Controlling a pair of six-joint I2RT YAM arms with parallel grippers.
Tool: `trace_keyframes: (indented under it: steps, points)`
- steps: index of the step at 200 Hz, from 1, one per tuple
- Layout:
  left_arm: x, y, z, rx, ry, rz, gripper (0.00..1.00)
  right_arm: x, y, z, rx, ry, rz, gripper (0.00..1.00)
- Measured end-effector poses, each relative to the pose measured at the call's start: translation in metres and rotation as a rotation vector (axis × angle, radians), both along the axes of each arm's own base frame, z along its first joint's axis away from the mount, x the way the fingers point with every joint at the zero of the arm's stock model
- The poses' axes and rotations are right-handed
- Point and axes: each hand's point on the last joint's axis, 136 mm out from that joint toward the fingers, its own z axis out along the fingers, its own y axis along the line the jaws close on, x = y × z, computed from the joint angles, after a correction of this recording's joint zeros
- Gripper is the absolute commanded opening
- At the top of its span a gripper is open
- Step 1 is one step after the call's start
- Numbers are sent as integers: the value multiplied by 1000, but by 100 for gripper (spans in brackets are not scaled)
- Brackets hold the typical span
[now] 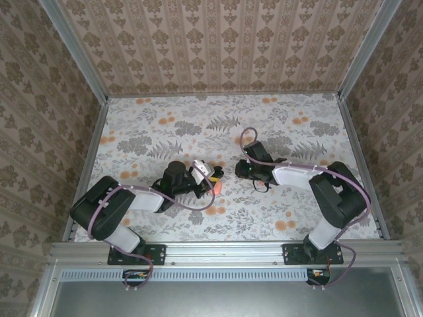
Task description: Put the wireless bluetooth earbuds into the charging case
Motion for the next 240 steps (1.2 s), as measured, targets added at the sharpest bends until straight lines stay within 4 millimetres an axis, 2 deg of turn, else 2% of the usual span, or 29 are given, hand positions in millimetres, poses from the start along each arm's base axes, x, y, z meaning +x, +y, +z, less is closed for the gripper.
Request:
trace_keyframes:
  steps: [63, 142, 207, 240]
  points:
    - [5, -3, -4, -11, 3, 11, 9, 2, 10, 45, 159, -198, 20, 20]
    - [6, -5, 1, -37, 10, 18, 8, -20, 43, 103, 218, -445, 193, 20]
    - [8, -9, 11, -82, 21, 24, 8, -27, 54, 109, 212, -515, 256, 20]
    - [9, -10, 12, -95, 25, 24, 8, -26, 57, 97, 200, -498, 264, 20]
